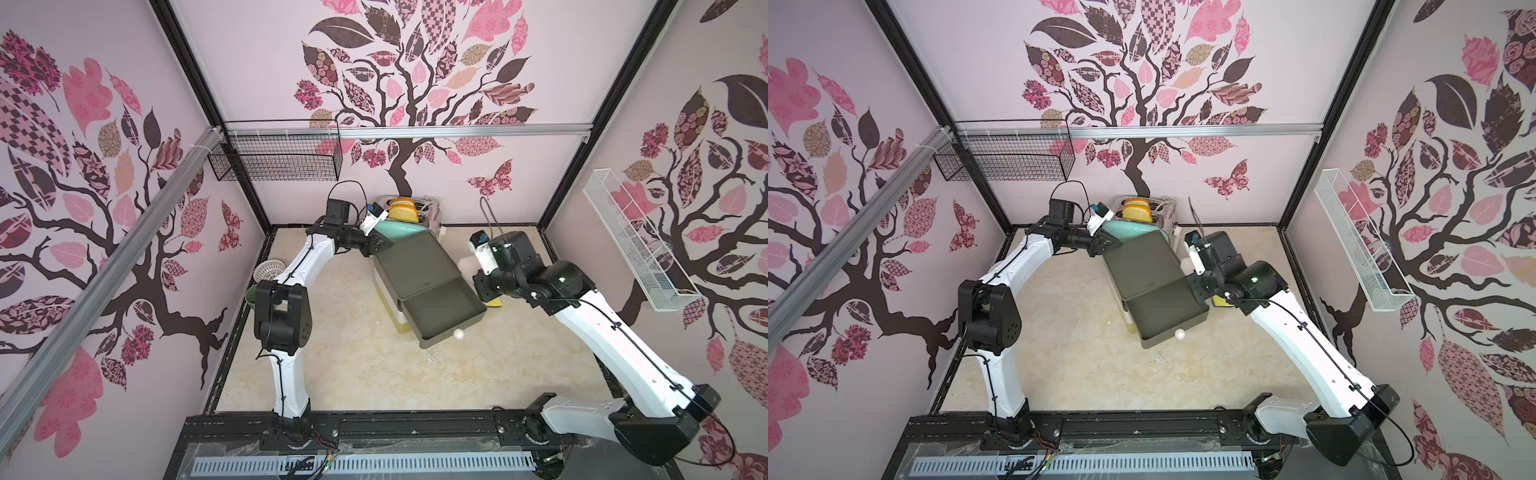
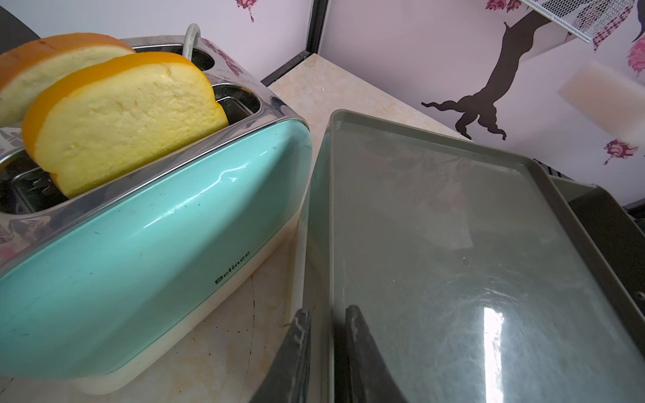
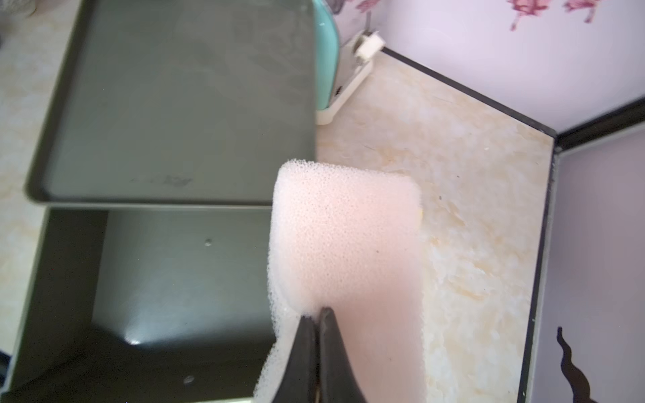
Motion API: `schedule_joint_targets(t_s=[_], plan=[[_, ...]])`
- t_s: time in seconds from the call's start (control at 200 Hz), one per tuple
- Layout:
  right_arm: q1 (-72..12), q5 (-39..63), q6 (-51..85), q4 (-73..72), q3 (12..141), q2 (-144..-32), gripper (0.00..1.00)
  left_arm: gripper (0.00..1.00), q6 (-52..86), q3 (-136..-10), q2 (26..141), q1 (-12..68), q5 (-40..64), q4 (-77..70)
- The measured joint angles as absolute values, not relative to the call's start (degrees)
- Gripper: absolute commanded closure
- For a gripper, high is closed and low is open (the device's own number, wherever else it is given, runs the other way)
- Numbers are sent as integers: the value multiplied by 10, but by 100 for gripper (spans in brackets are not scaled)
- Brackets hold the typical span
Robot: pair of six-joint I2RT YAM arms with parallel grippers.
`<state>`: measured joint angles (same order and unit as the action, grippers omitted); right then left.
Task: Take the sponge out of the drawer
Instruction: Pick up the sponge from the drawer, then place the sponge at the center of the board.
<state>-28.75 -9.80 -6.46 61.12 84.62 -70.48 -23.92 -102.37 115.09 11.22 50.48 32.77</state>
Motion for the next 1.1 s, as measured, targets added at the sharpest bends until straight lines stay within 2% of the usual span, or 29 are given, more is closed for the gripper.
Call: schedule_joint_targets(t_s=[0.16,0.29,0.475,0.715,1.101], plan=[[-164,-77,-67,573,819,-693,100,79,-239,-1027,1154,112,509,328],[-68,-79,-80,513,738,-723,100,79,-238,-1028,1157,111,515,328],[10,-70,-91,415,604,-794,100,79,-231,-1028,1159,108,526,324],[46,-69,-82,319,577,-881,100,79,-223,-1028,1160,106,534,321],[55,-78,-85,259,630,-1025,99,79,-223,-1027,1160,103,541,321]])
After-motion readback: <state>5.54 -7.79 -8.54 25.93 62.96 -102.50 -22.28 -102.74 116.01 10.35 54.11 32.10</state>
